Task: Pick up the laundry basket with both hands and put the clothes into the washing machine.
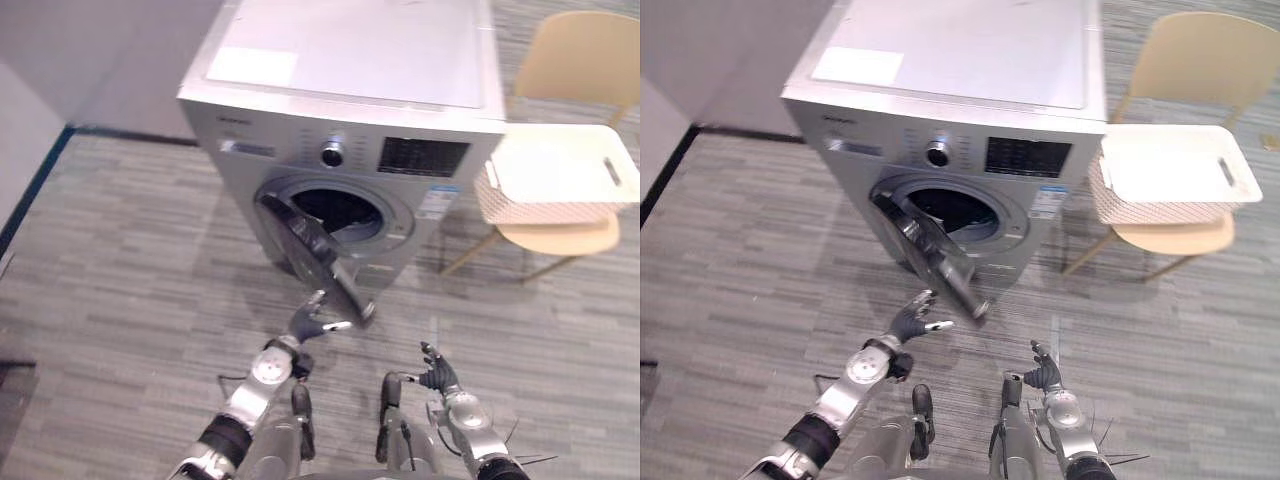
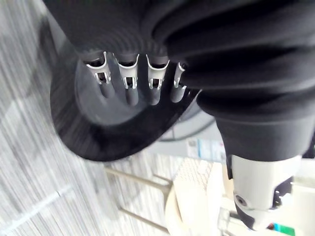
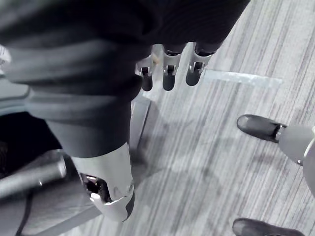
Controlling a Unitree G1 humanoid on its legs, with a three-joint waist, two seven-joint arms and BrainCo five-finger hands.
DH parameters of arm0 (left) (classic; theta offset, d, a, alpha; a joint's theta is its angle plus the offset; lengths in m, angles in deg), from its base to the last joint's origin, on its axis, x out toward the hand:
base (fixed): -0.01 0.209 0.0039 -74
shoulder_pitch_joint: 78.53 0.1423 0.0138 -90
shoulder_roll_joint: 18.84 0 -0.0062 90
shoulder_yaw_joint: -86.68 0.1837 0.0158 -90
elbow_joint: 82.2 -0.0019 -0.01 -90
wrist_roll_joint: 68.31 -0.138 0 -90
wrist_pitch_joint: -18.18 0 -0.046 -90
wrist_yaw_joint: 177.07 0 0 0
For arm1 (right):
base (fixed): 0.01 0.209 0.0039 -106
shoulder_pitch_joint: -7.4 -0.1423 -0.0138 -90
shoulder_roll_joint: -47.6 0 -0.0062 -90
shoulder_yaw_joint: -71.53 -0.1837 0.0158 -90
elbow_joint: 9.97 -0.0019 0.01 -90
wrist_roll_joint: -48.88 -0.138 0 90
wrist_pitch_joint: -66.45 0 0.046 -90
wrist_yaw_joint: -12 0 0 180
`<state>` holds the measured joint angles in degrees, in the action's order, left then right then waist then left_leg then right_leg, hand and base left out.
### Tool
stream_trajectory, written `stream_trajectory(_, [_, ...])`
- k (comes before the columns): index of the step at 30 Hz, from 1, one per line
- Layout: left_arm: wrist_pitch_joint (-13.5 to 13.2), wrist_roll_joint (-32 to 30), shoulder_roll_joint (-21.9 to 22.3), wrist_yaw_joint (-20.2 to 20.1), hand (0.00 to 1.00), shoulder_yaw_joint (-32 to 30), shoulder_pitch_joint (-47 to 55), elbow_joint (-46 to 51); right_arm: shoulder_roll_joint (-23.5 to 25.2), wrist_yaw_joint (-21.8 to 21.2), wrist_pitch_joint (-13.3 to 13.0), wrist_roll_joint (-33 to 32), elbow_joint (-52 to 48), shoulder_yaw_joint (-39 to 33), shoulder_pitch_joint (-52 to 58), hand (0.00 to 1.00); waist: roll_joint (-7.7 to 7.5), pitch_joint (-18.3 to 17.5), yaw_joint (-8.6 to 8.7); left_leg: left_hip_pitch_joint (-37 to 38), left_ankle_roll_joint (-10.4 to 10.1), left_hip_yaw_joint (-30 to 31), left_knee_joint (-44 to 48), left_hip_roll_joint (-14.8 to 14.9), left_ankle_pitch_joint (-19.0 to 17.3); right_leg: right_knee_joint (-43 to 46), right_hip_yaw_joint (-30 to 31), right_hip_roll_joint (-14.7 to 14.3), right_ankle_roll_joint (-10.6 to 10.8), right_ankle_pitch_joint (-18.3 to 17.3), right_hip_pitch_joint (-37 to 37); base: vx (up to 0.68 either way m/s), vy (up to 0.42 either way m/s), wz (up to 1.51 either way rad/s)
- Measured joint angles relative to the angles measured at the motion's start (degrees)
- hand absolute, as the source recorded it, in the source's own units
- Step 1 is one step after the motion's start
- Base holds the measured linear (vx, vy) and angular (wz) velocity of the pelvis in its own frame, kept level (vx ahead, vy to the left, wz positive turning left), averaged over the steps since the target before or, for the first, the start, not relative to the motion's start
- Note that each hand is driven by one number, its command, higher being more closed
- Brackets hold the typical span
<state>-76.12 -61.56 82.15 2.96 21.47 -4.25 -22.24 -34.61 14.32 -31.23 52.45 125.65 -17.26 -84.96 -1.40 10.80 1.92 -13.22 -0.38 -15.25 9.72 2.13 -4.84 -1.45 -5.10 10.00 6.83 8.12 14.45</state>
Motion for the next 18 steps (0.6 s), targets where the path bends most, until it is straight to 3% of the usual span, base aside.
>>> stream_trajectory(5, [0.1, 4.4, -0.7, 1.6, 0.00, -5.0, -18.2, -18.9, -3.4, -0.1, 0.5, -0.1, -0.5, 0.9, -2.8, 0.00, 0.80, 0.8, 3.73, -1.6, 0.1, -6.3, 0.6, 0.8, -0.5, -2.0, 6.3, -1.1, -0.3, 3.7, 4.5, 0.03, -0.018, -0.65])
stream_trajectory(7, [0.3, 5.7, -4.2, 1.7, 0.00, -8.2, -26.5, -27.1, -4.7, 0.0, 0.5, -0.2, -0.6, 0.9, -4.2, 0.00, 0.59, 2.3, 4.73, -4.0, 0.2, -8.1, 3.5, 2.0, -1.9, -2.8, 8.4, -1.9, -0.3, 5.1, 6.4, 0.02, -0.047, -0.64])
stream_trajectory(10, [1.7, 3.6, -16.2, 3.6, 0.00, -12.2, -41.4, -35.5, -5.2, 0.0, 0.5, -0.8, -3.6, 0.7, -6.2, 0.00, -0.92, 6.3, 6.92, -9.8, -0.2, -9.3, 9.1, 4.9, -3.9, -4.1, 10.5, -3.3, -0.4, 7.5, 10.2, -0.05, -0.071, -0.35])
stream_trajectory(12, [2.8, 0.9, -18.7, 3.4, 0.00, -12.9, -45.1, -35.7, -4.7, 0.2, 0.4, -1.5, -7.5, -0.2, -3.9, 0.00, -0.98, 7.4, 6.33, -12.4, -0.3, -9.1, 11.0, 6.3, -4.4, -4.1, 10.3, -4.1, -0.5, 7.8, 11.8, -0.10, -0.113, -0.07])
stream_trajectory(14, [2.9, -0.9, -15.9, 4.9, 0.00, -13.3, -44.2, -34.1, -3.0, 0.4, -0.3, -2.6, -13.0, -0.7, 0.0, 0.00, -1.04, 7.5, 4.87, -14.2, -0.9, -8.1, 12.7, 8.1, -5.0, -4.1, 9.5, -5.4, -0.5, 7.8, 12.1, -0.06, -0.100, 0.13])
stream_trajectory(18, [2.8, -0.9, -14.4, 7.0, 0.00, -13.2, -41.9, -23.8, -0.9, 1.3, -1.5, -3.0, -18.0, -0.7, 2.6, 0.00, -1.03, 7.5, 2.93, -14.7, -1.1, -6.5, 12.7, 8.4, -4.9, -4.1, 7.9, -5.7, -0.8, 7.5, 11.8, -0.02, -0.075, 0.17])
